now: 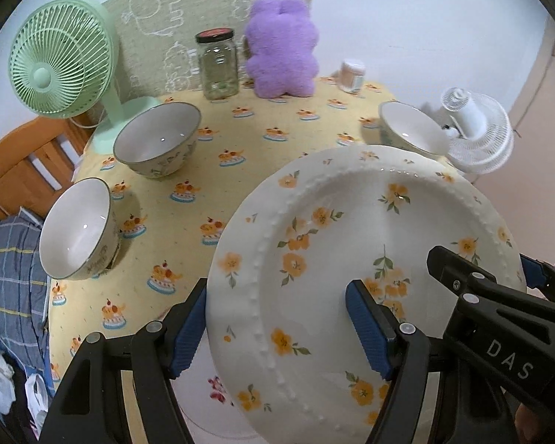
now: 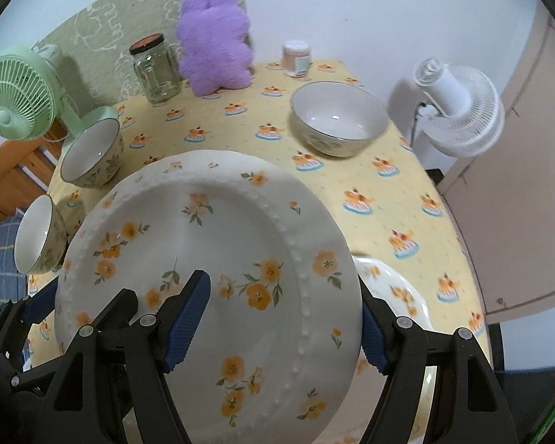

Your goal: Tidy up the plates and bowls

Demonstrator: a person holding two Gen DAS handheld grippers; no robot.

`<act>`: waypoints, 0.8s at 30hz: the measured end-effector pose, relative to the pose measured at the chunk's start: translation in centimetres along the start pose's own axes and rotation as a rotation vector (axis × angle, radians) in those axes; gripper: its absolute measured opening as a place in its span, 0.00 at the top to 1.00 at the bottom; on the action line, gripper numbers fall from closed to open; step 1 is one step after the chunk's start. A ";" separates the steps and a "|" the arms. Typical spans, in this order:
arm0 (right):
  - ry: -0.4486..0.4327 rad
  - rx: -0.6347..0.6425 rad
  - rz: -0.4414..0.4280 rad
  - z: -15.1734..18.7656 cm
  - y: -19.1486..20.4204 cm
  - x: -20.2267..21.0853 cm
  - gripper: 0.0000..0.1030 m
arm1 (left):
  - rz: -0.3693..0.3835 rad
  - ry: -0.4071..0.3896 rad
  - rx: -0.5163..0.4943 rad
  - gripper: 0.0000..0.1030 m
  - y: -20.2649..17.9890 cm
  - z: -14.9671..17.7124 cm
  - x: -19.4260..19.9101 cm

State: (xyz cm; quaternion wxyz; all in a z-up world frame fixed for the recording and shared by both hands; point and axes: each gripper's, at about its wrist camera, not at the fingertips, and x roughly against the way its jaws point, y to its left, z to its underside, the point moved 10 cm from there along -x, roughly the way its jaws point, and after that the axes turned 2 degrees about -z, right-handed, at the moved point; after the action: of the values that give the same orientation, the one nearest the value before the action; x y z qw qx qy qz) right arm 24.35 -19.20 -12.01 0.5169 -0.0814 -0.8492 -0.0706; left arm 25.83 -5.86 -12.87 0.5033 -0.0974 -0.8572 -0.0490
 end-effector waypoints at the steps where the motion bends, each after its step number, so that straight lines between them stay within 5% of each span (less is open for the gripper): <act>1: -0.004 -0.003 0.005 0.3 -0.4 0.4 0.27 | 0.003 0.000 -0.005 0.28 -0.4 0.2 0.2; 11: 0.008 -0.017 -0.006 3.0 -4.4 1.2 0.27 | 0.003 0.025 -0.021 0.28 -4.6 2.7 0.6; 24: 0.091 0.081 -0.040 5.8 -10.5 -1.5 0.27 | -0.025 0.129 0.085 0.28 -10.2 6.6 -2.4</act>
State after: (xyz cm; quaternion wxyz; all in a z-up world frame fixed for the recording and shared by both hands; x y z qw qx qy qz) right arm 17.83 -28.39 -16.38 0.5564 -0.0403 -0.8284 -0.0499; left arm 19.11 -14.94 -18.03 0.5608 -0.0618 -0.8253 -0.0249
